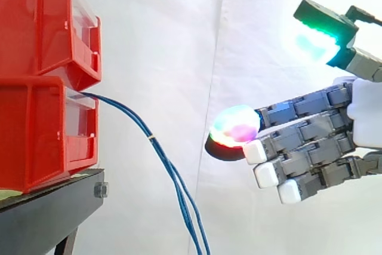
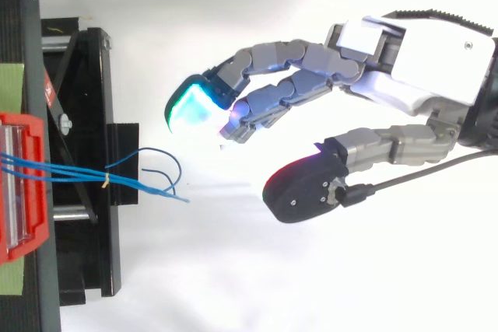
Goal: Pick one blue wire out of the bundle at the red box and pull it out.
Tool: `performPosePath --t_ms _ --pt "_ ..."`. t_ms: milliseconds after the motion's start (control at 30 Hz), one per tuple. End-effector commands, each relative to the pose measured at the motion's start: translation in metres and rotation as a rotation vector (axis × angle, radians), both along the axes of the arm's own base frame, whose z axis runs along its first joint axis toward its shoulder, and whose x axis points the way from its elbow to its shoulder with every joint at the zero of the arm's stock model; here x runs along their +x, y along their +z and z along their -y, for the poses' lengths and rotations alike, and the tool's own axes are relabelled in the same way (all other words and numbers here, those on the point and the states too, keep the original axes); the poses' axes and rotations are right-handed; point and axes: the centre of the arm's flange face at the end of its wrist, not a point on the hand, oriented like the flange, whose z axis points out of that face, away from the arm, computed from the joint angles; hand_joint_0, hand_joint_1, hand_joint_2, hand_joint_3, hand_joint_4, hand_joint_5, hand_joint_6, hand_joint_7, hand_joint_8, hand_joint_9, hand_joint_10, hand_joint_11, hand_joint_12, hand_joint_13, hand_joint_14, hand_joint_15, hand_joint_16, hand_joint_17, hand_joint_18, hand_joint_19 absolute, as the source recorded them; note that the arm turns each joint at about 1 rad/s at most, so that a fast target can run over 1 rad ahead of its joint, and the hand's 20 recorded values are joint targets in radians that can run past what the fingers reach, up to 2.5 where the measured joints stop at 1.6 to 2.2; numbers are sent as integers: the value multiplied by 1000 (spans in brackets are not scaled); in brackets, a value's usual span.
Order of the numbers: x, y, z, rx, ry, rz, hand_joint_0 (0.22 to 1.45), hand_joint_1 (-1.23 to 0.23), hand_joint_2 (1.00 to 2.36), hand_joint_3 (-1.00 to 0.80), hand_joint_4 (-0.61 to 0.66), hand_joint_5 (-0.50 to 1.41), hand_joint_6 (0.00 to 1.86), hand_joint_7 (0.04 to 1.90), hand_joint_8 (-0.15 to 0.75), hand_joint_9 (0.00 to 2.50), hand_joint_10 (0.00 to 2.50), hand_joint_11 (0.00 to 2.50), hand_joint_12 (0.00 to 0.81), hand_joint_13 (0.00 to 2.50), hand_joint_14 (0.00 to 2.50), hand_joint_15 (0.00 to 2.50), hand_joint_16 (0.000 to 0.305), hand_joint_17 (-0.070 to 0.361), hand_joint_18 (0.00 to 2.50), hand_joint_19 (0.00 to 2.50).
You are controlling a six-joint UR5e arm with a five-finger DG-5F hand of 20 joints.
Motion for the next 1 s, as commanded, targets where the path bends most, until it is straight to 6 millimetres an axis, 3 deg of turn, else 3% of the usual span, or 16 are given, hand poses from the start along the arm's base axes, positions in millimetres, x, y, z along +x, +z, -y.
performPosePath --t_ms 0,400,533,833,967 --pt "0 -1 -2 -17 -14 -5 489 -570 1000 -500 343 -180 502 743 353 636 10 376 460 716 13 413 63 141 656 456" --pt "4 -1 -10 -89 -60 -1 489 -569 1000 -500 345 -180 502 746 352 633 11 362 462 712 13 412 62 140 654 456" --pt "7 -21 -10 -80 -66 -14 489 -568 1000 -500 344 -180 502 742 350 634 9 368 459 711 15 418 62 140 652 457" --pt "42 -38 -12 -37 -66 0 490 -567 1000 -500 345 -179 502 741 350 632 9 366 458 713 13 413 62 140 651 457" --pt "47 -44 -13 -26 -60 3 492 -568 1000 -500 343 -179 502 744 347 632 9 356 456 711 13 410 62 139 650 458"
